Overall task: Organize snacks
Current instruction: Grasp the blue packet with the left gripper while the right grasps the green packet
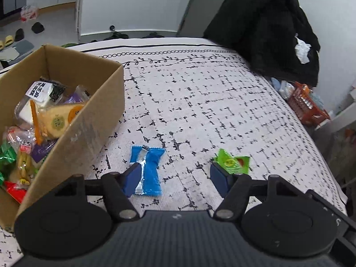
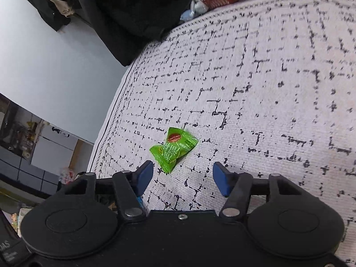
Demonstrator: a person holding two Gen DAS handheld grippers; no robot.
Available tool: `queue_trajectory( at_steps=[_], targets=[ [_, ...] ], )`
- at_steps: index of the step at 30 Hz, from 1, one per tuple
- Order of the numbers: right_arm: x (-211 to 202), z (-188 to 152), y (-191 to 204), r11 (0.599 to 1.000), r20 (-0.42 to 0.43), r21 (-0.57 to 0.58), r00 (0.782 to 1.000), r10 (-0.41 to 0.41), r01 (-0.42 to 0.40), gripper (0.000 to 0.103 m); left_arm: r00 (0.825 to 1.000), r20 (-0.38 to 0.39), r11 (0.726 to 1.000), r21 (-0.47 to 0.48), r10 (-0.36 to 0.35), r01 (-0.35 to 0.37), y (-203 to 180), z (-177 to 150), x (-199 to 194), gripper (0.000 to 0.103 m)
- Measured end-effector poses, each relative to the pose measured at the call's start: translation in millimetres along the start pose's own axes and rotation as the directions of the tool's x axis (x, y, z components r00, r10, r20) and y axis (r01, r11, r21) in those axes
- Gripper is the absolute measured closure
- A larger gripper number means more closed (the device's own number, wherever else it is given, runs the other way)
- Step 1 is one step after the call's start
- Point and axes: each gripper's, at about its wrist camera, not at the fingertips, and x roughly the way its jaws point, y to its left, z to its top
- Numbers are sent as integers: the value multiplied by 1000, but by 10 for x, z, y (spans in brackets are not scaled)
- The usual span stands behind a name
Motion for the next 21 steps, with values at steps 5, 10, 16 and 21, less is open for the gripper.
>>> queue_trajectory(
  at_steps=[5,10,16,21],
  targets=[
    [123,40,-48,999,-25,26,999,21,-20,46,997,26,997,-4,77,-77,6,-64,135,36],
    [194,36,-54,999,-37,28,999,25,-24,46,989,54,989,51,137,-140,-55,-101,226,36],
    [293,56,-2,1000,-48,18,998,27,-26,51,981,48,981,50,187,-190,-2,-134,353,38],
    [405,45,79,1000,-67,-4,997,22,-23,57,982,37,982,41,185,-186,34,-151,434,54]
  ],
)
